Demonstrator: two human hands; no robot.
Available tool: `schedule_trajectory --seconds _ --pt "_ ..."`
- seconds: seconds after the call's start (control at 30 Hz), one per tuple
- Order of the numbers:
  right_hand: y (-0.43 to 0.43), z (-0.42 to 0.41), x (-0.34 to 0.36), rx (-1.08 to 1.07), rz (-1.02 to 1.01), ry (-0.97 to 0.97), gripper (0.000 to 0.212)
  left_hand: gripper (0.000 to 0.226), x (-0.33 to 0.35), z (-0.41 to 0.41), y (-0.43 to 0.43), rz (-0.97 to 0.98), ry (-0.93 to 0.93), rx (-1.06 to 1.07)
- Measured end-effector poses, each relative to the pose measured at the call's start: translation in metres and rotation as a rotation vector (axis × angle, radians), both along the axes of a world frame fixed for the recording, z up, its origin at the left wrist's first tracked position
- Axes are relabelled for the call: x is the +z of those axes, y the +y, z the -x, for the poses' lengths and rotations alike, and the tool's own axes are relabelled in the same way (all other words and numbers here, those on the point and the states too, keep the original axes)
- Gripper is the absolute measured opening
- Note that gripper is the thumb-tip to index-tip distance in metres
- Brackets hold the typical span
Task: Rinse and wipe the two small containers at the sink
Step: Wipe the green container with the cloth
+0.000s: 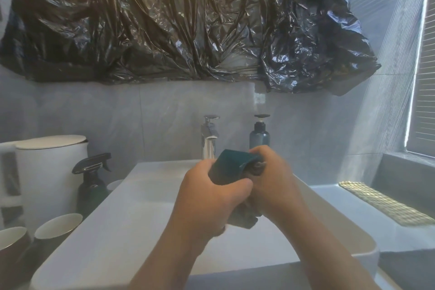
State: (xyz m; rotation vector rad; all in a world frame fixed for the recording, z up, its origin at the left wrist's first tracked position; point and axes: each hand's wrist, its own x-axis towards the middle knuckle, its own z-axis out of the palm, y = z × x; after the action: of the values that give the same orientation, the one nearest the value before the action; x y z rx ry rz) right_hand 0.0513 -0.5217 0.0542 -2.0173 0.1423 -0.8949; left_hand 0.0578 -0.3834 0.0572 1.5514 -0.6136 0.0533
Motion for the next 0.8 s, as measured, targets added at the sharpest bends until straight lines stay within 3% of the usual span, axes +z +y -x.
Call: schedule_trajectory --seconds 0.1,0.3,0.4,0.47,0.57,0.63,0.7,0.8 --pt "0.002 0.006 0.0 -0.058 0.152 -0.019 0.025 0.028 0.002 -0.004 0.006 -0.054 -0.017 -0.021" --pt "0.006 0.016 0.007 -0.056 0.424 0.002 0.04 0.035 0.006 -0.002 0.011 -0.147 -0.038 -0.033" --pt "0.01 0.015 0.008 -0.102 0.336 -0.12 0.04 0.027 0.004 0.0 0.007 -0.03 -0.107 0.056" --pt "0.01 0.012 0.009 -0.1 0.139 -0.158 0.037 0.026 0.002 0.005 0.001 0.085 -0.154 0.097" --pt "0.01 0.002 0.007 0.012 -0.119 -0.114 0.013 0.036 -0.001 0.015 -0.005 0.202 -0.212 0.162" --pt "0.011 -0.003 0.003 0.064 -0.238 -0.078 0.012 0.037 -0.004 0.017 -0.007 0.233 -0.219 0.16" --pt "0.009 -0.005 0.0 0.026 -0.248 -0.058 0.005 0.039 -0.004 0.014 -0.007 0.18 -0.21 0.135" --pt "0.004 0.0 0.0 -0.078 -0.036 -0.049 0.017 0.048 0.0 0.003 0.0 0.051 -0.081 -0.013"
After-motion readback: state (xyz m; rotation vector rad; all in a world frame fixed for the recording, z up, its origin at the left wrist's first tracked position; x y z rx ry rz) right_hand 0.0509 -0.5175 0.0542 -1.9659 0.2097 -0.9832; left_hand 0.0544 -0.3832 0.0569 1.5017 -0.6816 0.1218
